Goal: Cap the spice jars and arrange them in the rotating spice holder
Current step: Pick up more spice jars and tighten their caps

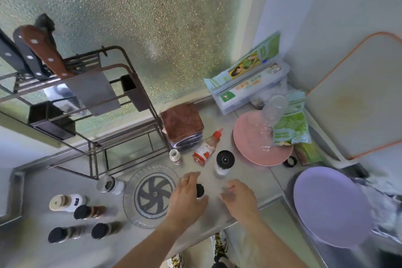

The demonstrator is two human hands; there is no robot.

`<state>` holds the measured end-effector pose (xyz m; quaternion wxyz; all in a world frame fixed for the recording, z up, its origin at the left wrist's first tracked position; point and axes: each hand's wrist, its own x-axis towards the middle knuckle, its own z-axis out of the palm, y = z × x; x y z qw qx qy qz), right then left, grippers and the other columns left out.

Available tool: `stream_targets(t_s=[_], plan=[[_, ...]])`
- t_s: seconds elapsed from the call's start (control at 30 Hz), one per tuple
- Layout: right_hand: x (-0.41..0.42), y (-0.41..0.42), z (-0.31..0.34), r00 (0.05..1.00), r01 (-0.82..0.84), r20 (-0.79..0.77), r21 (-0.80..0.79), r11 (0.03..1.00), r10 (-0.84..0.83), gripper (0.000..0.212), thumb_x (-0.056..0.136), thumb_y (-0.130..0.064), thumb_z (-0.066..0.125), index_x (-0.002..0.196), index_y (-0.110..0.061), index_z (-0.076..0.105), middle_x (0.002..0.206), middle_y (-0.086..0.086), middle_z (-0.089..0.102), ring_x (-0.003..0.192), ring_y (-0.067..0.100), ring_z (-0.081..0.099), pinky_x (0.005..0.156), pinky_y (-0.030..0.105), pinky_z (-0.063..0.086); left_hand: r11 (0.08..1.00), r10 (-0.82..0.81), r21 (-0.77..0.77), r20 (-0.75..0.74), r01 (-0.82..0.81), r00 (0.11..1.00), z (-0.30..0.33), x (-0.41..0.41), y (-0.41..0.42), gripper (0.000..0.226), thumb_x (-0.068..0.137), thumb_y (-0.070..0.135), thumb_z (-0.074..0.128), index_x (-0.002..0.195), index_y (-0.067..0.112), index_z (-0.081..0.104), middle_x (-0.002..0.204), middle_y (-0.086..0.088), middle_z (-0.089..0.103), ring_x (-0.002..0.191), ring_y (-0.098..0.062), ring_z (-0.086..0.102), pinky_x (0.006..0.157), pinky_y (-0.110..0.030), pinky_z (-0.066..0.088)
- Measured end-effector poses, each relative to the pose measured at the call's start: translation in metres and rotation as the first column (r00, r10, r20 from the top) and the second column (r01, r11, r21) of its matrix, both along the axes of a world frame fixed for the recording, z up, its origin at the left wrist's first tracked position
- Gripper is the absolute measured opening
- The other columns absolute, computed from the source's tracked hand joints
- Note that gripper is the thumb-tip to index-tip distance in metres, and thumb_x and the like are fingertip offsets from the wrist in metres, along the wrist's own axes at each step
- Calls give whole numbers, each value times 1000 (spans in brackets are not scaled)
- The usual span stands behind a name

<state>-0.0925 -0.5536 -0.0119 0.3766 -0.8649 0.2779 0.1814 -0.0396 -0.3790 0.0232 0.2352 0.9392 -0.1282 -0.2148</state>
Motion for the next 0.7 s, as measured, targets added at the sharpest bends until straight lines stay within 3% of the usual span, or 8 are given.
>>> stream_targets(t_s=[0.07,0.17,0.23,0.33,0.47,0.53,0.6,0.7], plan=[[-5,-26,1,989,146,7,-25,989,-145,35,89,-29,69,121,-18,60,116,3,64,101,22,65,92,34,51,996,-81,-38,103,85,991,16,3,-15,58,87,35,66,141,28,45,146,3,49,133,-20,49,109,-38,46],[-8,-68,1,937,349,32,-65,935,-347,42,90,-26,65,130,-16,55,128,6,57,102,25,63,82,31,45,952,-244,-106,302,286,922,28,9,-55,52,82,18,76,131,15,60,135,-8,61,124,-29,60,101,-42,52],[-8,-93,-2,896,443,57,-132,887,-439,43,92,-25,63,133,-16,52,127,8,57,101,26,60,78,31,40,893,-367,-129,345,431,864,33,9,-92,48,85,15,69,132,15,60,135,-8,61,123,-27,59,104,-38,50],[-2,-129,-11,932,348,8,-298,889,-362,36,95,-18,54,131,-11,53,125,11,56,111,31,57,87,35,43,818,-519,-53,362,573,774,34,8,-152,44,92,27,49,134,20,58,141,-5,58,127,-25,57,107,-36,46],[18,-170,-33,927,371,71,-335,866,-369,32,94,-12,53,126,-11,52,126,9,54,106,31,60,83,37,46,770,-617,-3,253,638,745,18,13,-212,78,80,49,17,139,14,56,144,-11,56,129,-31,54,107,-39,41],[29,-186,-46,929,362,57,-354,862,-366,36,93,-12,55,128,-9,49,130,11,50,105,32,62,79,37,47,785,-602,10,251,620,758,7,18,-229,79,78,47,17,133,13,60,137,-12,61,122,-32,59,102,-39,46],[35,-198,-61,955,276,17,-406,871,-295,54,92,-15,58,141,-8,39,135,10,47,113,28,60,85,34,48,808,-567,7,278,589,775,-3,21,-239,67,77,41,25,119,13,69,117,-11,71,103,-32,69,89,-38,55],[38,-208,-78,973,187,-34,-475,860,-230,63,91,-18,60,146,-10,33,133,7,48,118,20,57,87,26,47,814,-573,43,222,579,789,-15,26,-241,62,76,35,26,119,14,66,120,-9,69,106,-31,67,90,-38,53]])
